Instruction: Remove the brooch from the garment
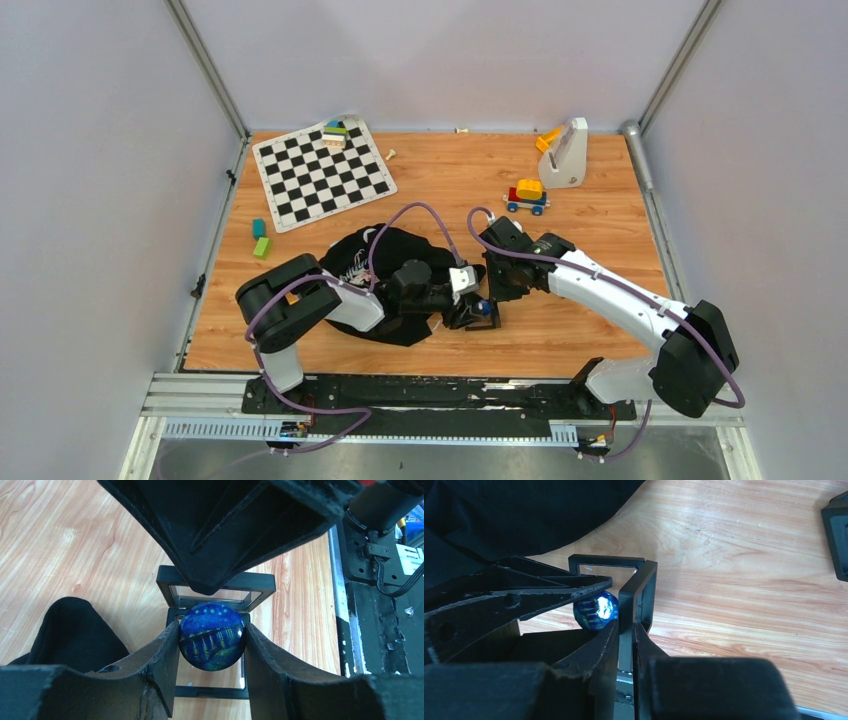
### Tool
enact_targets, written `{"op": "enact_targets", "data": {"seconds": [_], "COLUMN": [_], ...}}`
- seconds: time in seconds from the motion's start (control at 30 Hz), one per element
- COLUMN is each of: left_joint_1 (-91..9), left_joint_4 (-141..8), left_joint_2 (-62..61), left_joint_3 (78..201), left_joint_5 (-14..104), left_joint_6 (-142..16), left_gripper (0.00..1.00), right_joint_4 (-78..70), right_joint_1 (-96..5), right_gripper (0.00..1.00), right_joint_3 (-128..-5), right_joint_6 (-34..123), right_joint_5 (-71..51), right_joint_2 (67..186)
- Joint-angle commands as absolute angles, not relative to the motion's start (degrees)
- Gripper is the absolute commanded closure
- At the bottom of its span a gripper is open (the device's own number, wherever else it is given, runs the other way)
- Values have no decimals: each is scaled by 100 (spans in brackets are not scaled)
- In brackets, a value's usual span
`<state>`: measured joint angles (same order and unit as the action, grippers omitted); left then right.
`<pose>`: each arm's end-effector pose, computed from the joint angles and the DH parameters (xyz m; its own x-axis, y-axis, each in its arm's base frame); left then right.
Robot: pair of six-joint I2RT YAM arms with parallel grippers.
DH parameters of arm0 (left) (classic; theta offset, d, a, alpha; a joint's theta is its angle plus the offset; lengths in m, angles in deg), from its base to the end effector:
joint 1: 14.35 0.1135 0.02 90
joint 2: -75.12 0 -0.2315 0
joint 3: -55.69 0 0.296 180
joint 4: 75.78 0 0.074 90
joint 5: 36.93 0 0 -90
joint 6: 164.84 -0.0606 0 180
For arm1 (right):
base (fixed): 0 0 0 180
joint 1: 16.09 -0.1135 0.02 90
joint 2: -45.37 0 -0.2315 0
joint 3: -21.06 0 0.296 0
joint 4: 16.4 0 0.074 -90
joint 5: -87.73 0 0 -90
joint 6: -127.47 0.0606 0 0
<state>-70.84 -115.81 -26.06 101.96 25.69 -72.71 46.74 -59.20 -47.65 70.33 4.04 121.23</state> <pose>0.1747 -0.3144 0.0656 -0.1783 0.2095 -0.9614 0.9798 0.1275 -0.1539 0.2253 0.2018 0.1748 -0.9312 -0.1330 -0.3394 -0.1749 0.9799 0.0961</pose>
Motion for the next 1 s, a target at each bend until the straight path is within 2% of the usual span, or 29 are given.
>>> {"op": "enact_targets", "data": {"seconds": [0.0, 0.5, 0.83, 0.97], "left_joint_1": [-7166, -7207, -7281, -7292], "left_joint_4": [-11695, -11306, -11163, -11148], "left_joint_2": [-2768, -2890, -3071, -3138], "left_joint_3": [10488, 10536, 10698, 10744], "left_joint_5": [2538, 2931, 2766, 2757], "left_joint_6": [-7379, -7475, -7476, -7477], "left_gripper": [64, 64, 60, 53], "right_joint_4": [4452, 4473, 4462, 4469], "right_joint_1": [-5960, -5960, -5955, -5960], "right_gripper": [87, 87, 88, 87], "right_joint_3": [-4767, -4684, -4705, -4690], "right_joint_6": [7038, 7016, 7013, 7021], "right_joint_5": [393, 462, 477, 528], "right_joint_2": [12011, 12084, 12153, 12150]}}
